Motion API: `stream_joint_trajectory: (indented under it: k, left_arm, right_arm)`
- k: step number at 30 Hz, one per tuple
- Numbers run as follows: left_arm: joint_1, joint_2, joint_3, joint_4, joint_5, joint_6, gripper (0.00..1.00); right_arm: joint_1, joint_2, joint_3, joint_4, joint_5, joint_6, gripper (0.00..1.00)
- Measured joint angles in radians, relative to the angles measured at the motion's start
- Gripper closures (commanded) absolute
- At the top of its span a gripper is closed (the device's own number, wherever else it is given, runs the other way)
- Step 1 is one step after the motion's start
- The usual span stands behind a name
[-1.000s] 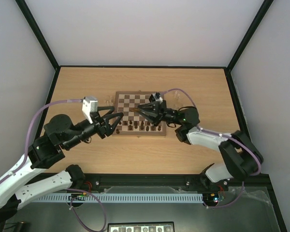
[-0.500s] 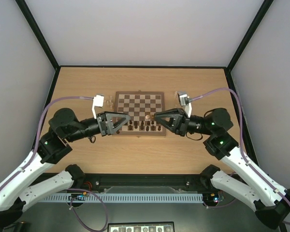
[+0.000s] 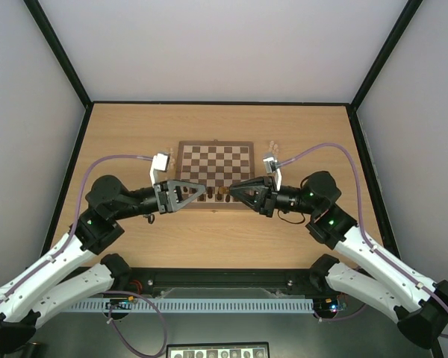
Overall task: Set up the chess pieces on the board
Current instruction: Place the chess piece on the chessboard.
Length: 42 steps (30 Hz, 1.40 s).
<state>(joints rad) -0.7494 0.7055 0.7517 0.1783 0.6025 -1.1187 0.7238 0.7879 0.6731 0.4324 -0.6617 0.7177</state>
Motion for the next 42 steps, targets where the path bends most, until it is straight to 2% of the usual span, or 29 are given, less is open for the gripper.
stream_joint_trajectory:
  k: [16, 26, 35, 42]
  left_arm:
    - [0.002, -0.017, -0.071, 0.065, -0.002, -0.014, 0.39]
    - [0.002, -0.045, -0.077, 0.062, -0.02, 0.01, 0.49]
    - [0.002, -0.046, -0.108, 0.059, -0.023, 0.019, 0.51]
    - [0.002, -0.046, -0.112, 0.053, -0.028, 0.036, 0.63]
  right_arm:
    - [0.076, 0.095, 0.005, 0.142, 0.018, 0.039, 0.97]
    - [0.085, 0.116, 0.008, 0.207, 0.019, 0.08, 0.98]
    - [0.1, 0.166, 0.011, 0.258, 0.018, 0.115, 0.98]
    - [0.112, 0.188, 0.025, 0.277, 0.016, 0.121, 0.98]
